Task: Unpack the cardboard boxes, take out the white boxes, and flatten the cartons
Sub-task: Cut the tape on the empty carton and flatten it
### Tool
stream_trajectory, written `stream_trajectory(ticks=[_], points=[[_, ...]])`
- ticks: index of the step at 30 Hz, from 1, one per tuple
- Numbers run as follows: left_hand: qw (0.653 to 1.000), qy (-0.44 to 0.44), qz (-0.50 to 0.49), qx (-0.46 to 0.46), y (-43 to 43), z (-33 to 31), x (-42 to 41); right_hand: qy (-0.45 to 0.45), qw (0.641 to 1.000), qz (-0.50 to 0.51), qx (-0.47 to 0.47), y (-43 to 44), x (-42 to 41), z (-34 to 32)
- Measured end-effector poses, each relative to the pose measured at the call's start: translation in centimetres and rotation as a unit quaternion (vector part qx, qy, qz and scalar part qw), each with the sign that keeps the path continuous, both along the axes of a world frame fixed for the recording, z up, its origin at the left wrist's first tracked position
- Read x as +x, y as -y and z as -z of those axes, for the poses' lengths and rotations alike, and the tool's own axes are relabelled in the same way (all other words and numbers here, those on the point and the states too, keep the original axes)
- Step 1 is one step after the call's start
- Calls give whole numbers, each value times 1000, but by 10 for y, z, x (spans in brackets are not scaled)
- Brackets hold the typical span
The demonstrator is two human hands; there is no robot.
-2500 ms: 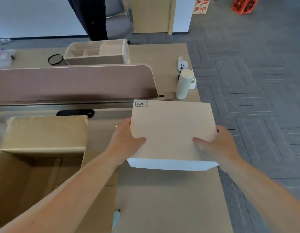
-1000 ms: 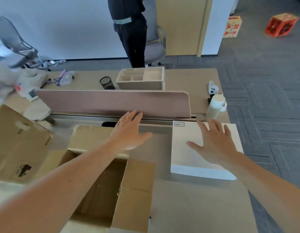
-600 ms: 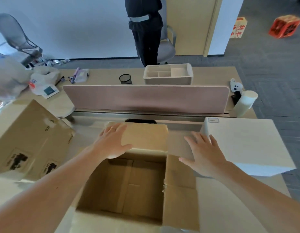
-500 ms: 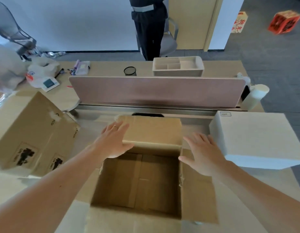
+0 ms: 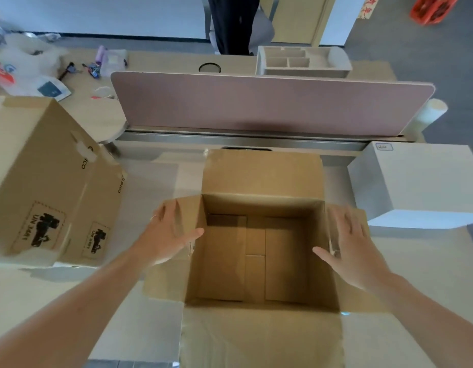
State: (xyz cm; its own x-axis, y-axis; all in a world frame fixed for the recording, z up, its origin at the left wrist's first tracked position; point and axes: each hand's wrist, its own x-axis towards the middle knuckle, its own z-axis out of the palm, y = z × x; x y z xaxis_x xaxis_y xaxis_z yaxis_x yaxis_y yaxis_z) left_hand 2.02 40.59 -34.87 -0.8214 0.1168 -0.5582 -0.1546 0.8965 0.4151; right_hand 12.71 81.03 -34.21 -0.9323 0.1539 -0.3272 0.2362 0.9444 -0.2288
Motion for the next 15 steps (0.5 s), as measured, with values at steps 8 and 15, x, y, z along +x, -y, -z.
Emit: stream_trajectory(ticks=[8, 15], points=[[995, -36, -74, -53, 17, -16, -9, 70, 989, 123, -39, -21, 20, 0], [986, -121, -111, -38, 16, -48, -7, 80, 953, 246, -156, -47, 13, -6]])
